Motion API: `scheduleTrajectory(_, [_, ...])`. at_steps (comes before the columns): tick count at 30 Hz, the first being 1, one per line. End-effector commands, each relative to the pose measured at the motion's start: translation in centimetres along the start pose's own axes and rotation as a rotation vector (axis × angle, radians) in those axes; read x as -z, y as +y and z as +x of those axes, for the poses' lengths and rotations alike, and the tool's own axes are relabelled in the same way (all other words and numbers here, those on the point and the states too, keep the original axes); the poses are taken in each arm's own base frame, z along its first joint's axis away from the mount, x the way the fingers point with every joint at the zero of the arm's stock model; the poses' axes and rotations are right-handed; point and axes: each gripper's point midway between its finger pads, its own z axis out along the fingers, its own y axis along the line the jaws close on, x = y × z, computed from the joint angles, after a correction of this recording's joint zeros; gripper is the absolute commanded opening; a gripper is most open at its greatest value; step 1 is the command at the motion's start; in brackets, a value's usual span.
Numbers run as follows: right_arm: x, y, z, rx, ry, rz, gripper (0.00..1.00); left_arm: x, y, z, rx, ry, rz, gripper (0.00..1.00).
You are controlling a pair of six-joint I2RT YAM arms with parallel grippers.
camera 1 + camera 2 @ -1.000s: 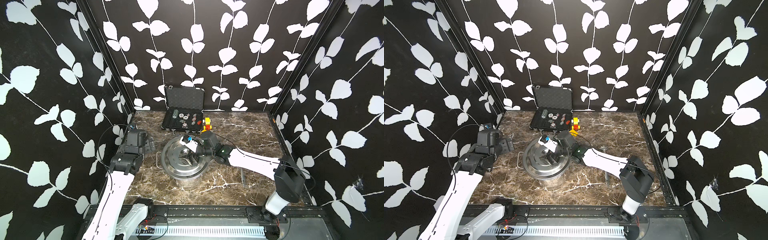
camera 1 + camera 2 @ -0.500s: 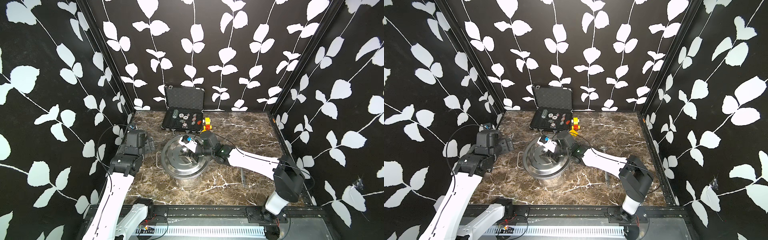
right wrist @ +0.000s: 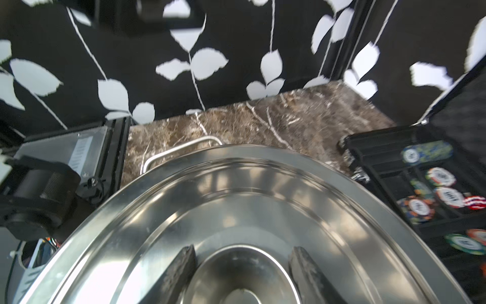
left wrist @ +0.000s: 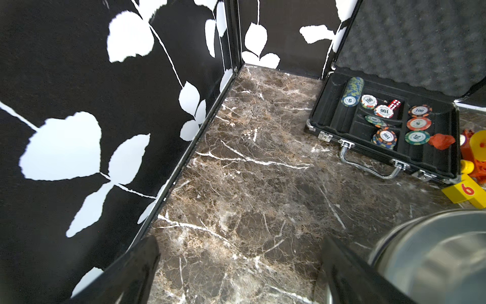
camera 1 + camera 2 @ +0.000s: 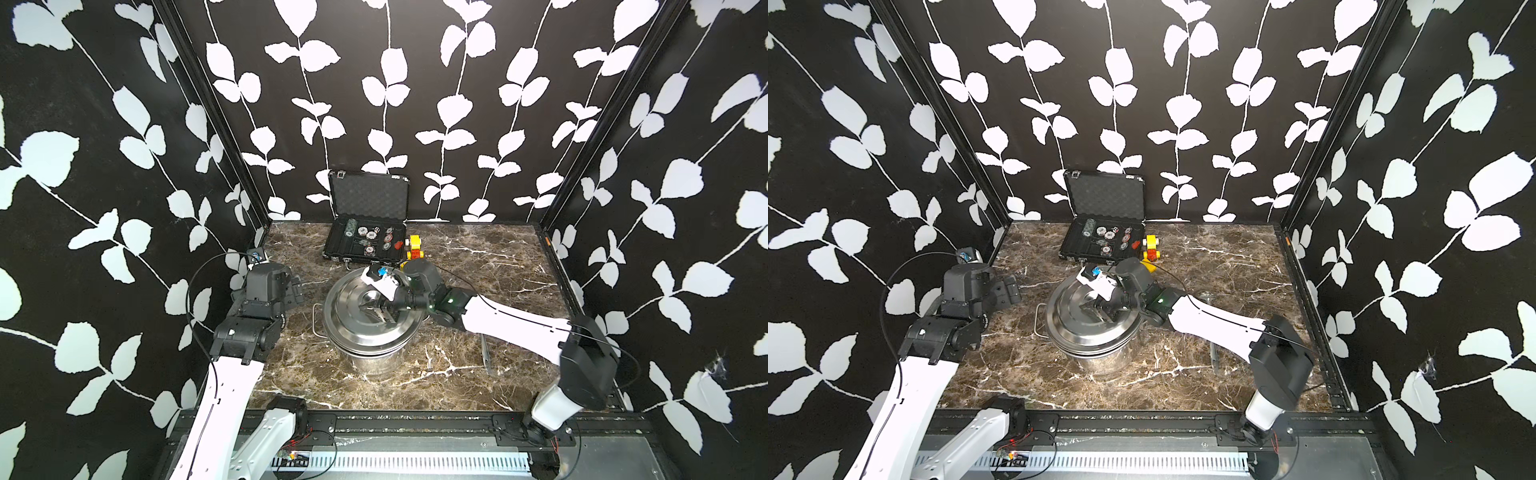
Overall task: Stir the soup with a spoon
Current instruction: Pick up the lid from the pan, then place the lid at the center of the board.
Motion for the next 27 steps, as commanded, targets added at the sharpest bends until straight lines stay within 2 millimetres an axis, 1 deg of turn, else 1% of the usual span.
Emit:
scheduleTrajectory(1, [6.0, -2.4, -7.6, -0.003, -0.233, 0.135, 0.37, 1.3, 0.7, -1.4, -0.005, -0.057, -0.004, 0.99])
scheduleTrajectory(3, [8.9, -4.2, -8.1, -0.039, -0.273, 0.214, 0.37, 1.5, 0.5, -1.7, -0.001, -0.071, 0.010, 0.99])
scheduleTrajectory(4, [10.0, -5.2, -7.6, -0.058, -0.271, 0.260, 0.37, 1.6, 0.4, -1.8, 0.000, -0.076, 0.018, 0.99])
scheduleTrajectory(6, [13.0, -7.6, -6.2, -0.101, -0.255, 0.382, 0.37, 1.7, 0.1, -1.9, -0.001, -0.083, 0.038, 0.99])
scheduleTrajectory(8, [16.7, -10.7, -3.8, -0.167, -0.235, 0.542, 0.36, 1.7, -0.6, -2.0, -0.012, -0.084, 0.076, 0.99])
scheduleTrajectory(9, [18.4, -12.1, -2.4, -0.203, -0.222, 0.616, 0.36, 1.6, -1.0, -2.0, -0.018, -0.082, 0.097, 0.99])
scheduleTrajectory(11, [23.1, -14.8, 1.4, -0.293, -0.204, 0.813, 0.35, 1.6, -1.7, -1.9, -0.022, -0.077, 0.131, 0.99])
scheduleTrajectory(13, [27.8, -16.8, 5.5, -0.394, -0.204, 0.994, 0.35, 1.5, -2.3, -2.0, -0.024, -0.081, 0.163, 0.99])
scheduleTrajectory(15, [32.0, -18.1, 9.8, -0.495, -0.206, 1.158, 0.34, 1.4, -3.0, -2.1, -0.026, -0.084, 0.201, 0.99])
scheduleTrajectory(17, [35.0, -18.7, 13.9, -0.577, -0.198, 1.285, 0.33, 1.4, -3.9, -2.2, -0.026, -0.095, 0.244, 0.99])
scheduleTrajectory(19, [36.9, -19.1, 17.4, -0.654, -0.183, 1.371, 0.33, 1.5, -4.8, -2.3, -0.026, -0.106, 0.297, 0.99])
scheduleTrajectory(21, [38.0, -19.4, 20.1, -0.710, -0.167, 1.429, 0.33, 1.6, -5.7, -2.3, -0.024, -0.118, 0.349, 0.99])
scheduleTrajectory(23, [38.7, -19.7, 22.1, -0.745, -0.133, 1.490, 0.33, 1.7, -6.3, -2.3, -0.022, -0.127, 0.387, 0.99])
scheduleTrajectory(27, [39.1, -20.4, 24.8, -0.793, -0.063, 1.567, 0.34, 1.7, -7.0, -2.0, -0.019, -0.130, 0.422, 0.99])
